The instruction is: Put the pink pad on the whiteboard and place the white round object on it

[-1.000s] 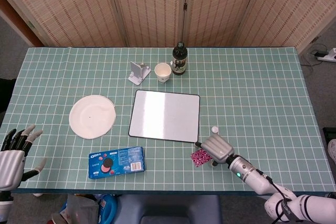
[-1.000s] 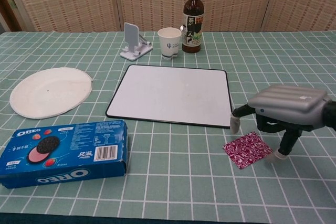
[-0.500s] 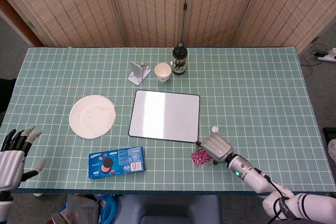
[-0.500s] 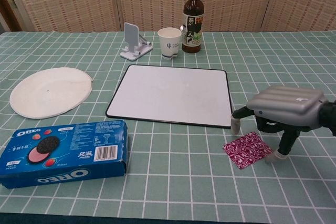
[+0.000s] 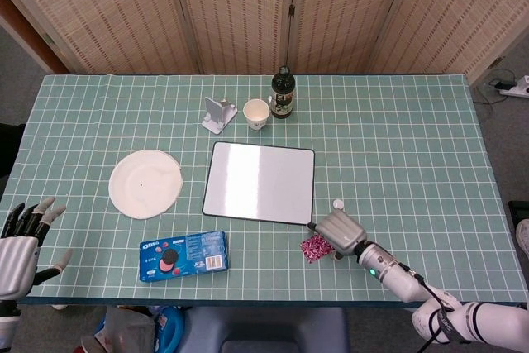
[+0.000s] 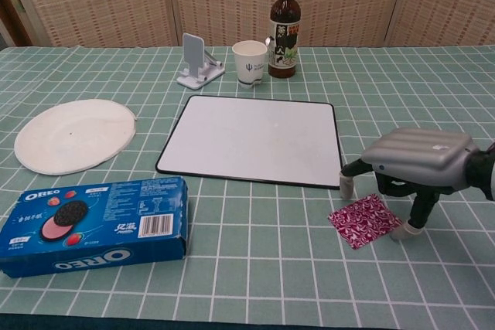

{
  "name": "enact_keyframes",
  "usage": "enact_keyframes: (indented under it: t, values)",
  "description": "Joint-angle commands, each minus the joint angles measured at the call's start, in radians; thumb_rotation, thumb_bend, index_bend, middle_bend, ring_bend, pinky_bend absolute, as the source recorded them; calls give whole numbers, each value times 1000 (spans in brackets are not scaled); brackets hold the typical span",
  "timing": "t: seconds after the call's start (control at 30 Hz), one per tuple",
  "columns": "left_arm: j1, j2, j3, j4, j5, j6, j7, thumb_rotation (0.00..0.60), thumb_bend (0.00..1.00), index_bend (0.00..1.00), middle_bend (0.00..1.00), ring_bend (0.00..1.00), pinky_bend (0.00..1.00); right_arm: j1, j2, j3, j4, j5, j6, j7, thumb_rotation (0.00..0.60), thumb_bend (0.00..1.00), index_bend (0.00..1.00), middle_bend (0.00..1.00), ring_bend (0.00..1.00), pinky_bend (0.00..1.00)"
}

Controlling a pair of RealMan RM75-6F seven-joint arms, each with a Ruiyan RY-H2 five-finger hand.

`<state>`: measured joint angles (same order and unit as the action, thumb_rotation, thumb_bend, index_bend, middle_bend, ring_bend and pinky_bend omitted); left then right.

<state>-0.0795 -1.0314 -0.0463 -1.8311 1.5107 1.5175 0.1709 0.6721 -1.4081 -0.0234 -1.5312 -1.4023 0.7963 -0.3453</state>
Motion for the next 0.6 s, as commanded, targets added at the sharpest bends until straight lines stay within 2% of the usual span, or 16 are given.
enact_keyframes:
  t: [0.03,0.37,0.6]
  values:
    - [0,0,0,1,0,0,-2,600,293,164,96,116,31,1,-3,-3,-2,2,-2,-2,600,81,346,970,1000,1000]
    - [2,-1,1,5,-2,1,-5,600,293,164,96,116,31,8,-2,-3,1,14,-8,-7,600,107,368,970,1000,1000]
    - [3,0,0,5,-1,3,-5,600,293,163,96,116,31,11,-2,-5,1,19,-10,-5,600,162,395,970,1000,1000]
